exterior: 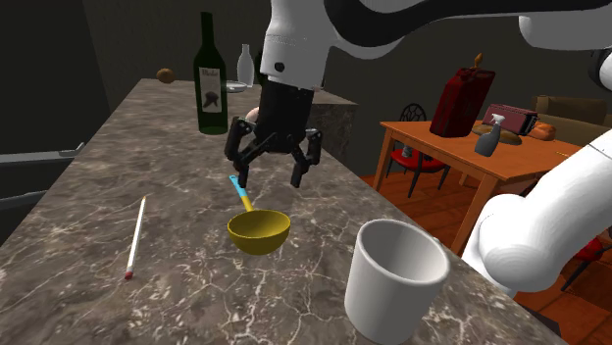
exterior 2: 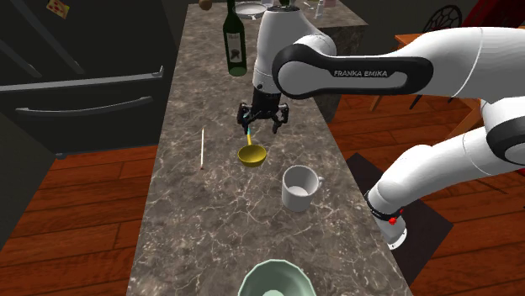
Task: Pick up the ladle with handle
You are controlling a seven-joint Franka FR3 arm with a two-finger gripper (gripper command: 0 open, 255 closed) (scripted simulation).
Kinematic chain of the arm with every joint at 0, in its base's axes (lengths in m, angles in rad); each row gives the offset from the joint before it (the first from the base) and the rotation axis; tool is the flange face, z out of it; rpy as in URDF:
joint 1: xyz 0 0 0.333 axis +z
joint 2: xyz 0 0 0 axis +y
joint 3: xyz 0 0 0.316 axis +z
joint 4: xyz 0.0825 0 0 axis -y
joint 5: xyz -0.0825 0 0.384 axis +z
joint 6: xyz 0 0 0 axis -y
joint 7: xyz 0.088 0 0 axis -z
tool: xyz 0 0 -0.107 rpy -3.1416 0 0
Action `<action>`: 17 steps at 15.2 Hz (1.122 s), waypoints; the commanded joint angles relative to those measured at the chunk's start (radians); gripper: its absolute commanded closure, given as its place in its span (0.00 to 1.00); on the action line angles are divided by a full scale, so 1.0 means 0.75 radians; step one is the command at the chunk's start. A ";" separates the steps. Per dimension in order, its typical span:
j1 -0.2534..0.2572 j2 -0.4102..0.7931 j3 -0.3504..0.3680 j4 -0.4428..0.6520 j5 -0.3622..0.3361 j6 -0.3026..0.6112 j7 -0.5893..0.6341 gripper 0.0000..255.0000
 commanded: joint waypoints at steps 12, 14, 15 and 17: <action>-0.002 0.146 0.104 -0.021 -0.014 0.174 0.132 0.00; -0.002 0.145 0.104 -0.024 -0.013 0.175 0.131 1.00; -0.002 0.145 0.104 -0.024 -0.013 0.175 0.131 1.00; -0.002 0.147 0.105 -0.024 -0.013 0.177 0.132 1.00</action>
